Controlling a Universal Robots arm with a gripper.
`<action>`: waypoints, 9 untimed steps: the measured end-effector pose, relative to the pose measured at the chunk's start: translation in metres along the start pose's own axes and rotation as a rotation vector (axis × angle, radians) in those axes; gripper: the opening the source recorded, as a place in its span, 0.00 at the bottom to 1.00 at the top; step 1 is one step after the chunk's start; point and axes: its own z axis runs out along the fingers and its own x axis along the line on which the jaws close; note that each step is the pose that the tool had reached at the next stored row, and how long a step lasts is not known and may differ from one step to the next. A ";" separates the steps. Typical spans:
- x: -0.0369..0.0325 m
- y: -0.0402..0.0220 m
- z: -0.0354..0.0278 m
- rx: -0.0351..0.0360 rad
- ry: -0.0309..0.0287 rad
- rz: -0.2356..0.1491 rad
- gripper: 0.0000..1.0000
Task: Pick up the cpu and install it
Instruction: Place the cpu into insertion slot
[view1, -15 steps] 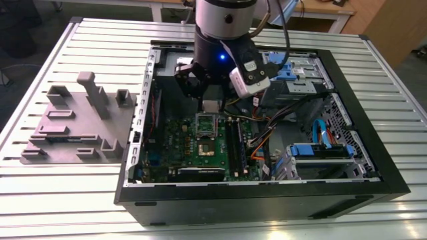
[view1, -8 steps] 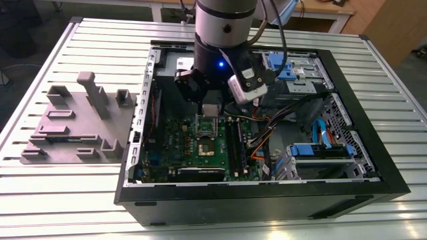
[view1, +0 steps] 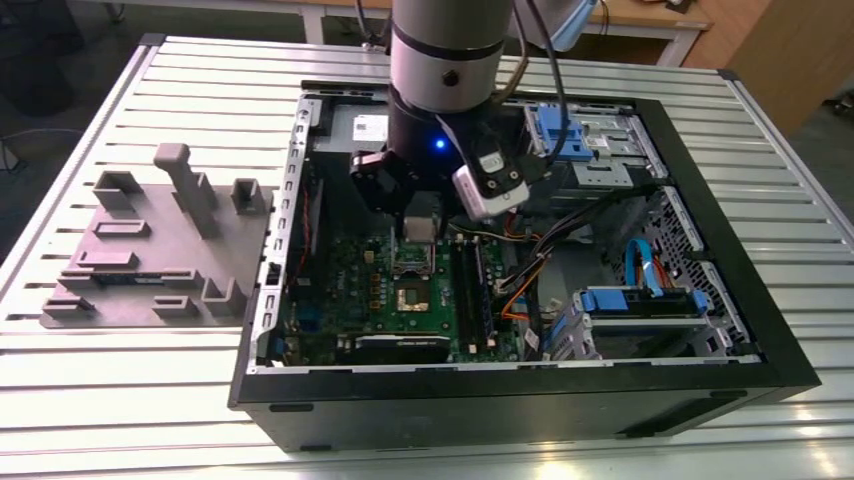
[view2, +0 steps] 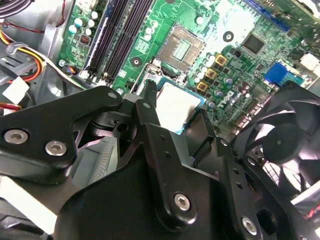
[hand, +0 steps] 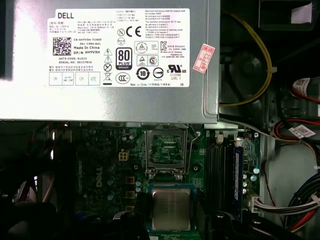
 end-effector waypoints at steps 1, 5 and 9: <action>0.0000 0.0000 0.0015 0.0001 0.0000 0.000 0.47; 0.0000 0.0000 0.0038 0.0003 0.0004 0.000 0.47; -0.0001 0.0000 0.0044 0.0001 0.0002 0.000 0.47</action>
